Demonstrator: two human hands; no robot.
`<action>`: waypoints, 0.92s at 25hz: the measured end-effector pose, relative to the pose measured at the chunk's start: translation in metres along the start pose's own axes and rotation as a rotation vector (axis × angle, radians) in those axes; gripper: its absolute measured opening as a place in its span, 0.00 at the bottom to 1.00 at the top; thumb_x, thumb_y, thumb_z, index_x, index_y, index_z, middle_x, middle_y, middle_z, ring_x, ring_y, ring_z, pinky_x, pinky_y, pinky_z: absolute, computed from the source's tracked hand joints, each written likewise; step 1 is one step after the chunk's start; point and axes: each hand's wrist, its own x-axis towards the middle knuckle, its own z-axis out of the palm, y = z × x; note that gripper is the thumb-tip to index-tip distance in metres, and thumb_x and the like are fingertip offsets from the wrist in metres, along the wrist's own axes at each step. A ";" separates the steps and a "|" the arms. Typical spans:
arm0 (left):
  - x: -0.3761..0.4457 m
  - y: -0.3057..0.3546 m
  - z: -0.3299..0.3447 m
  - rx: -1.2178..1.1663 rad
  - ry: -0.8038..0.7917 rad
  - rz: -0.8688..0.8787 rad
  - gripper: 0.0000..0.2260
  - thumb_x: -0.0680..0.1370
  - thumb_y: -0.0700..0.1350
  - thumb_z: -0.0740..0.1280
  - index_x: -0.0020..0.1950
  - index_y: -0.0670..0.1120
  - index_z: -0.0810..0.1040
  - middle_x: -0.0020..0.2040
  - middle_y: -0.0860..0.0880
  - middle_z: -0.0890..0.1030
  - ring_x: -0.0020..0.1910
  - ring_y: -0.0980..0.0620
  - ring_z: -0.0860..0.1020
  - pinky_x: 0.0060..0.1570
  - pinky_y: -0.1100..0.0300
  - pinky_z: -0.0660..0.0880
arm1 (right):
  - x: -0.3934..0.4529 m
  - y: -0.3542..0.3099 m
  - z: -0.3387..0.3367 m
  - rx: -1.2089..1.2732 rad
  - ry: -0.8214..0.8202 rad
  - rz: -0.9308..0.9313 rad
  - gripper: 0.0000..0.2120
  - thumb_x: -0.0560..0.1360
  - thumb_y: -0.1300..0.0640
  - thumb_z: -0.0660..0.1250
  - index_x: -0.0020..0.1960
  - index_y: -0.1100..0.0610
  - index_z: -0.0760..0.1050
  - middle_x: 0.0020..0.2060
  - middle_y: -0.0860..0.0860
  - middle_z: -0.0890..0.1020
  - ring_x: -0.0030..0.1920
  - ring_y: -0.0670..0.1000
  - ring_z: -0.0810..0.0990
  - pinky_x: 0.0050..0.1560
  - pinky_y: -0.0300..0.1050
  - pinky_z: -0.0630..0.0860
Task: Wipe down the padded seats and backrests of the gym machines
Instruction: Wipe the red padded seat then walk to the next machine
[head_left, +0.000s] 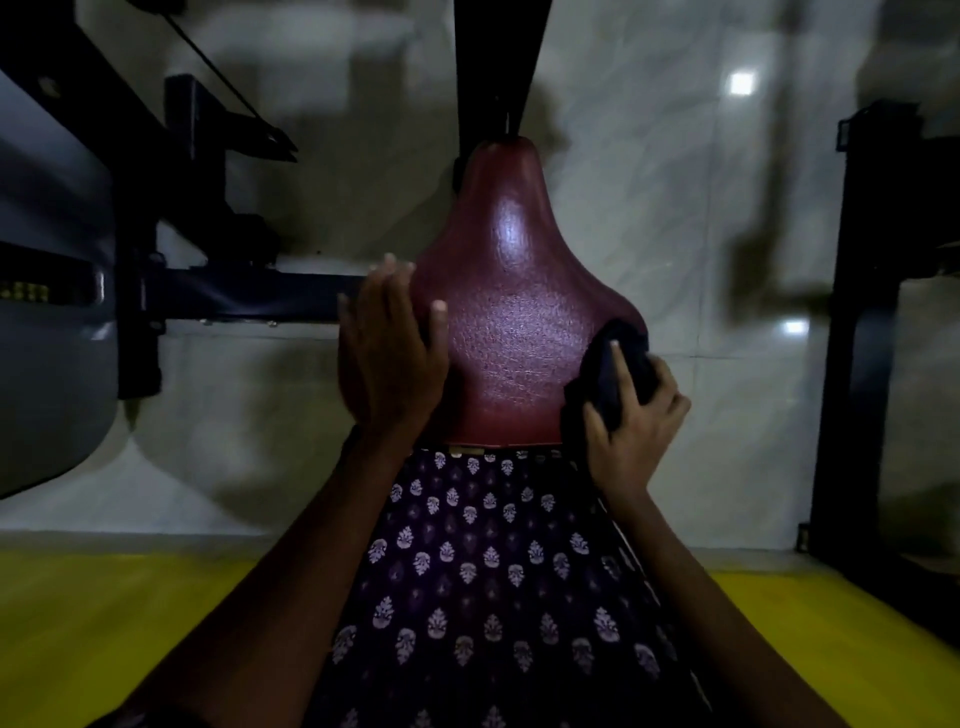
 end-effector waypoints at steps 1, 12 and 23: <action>-0.008 0.016 0.006 -0.012 -0.035 0.023 0.20 0.78 0.50 0.60 0.67 0.41 0.71 0.69 0.41 0.71 0.70 0.45 0.66 0.71 0.40 0.53 | 0.013 -0.005 0.000 -0.035 0.011 -0.025 0.29 0.69 0.47 0.60 0.70 0.48 0.70 0.65 0.60 0.70 0.56 0.60 0.67 0.55 0.58 0.69; -0.025 0.041 0.026 0.156 -0.108 -0.005 0.27 0.79 0.55 0.55 0.73 0.41 0.64 0.74 0.42 0.64 0.74 0.43 0.60 0.70 0.36 0.51 | 0.200 -0.110 0.033 0.354 -0.377 -0.010 0.26 0.75 0.45 0.59 0.71 0.53 0.66 0.58 0.60 0.76 0.58 0.61 0.75 0.55 0.50 0.71; -0.019 0.038 0.023 0.146 -0.135 0.018 0.27 0.78 0.56 0.55 0.73 0.43 0.64 0.75 0.44 0.63 0.75 0.45 0.56 0.71 0.38 0.48 | 0.112 0.035 -0.002 0.338 -0.389 -0.060 0.27 0.70 0.38 0.59 0.66 0.47 0.71 0.52 0.51 0.78 0.54 0.56 0.74 0.57 0.55 0.72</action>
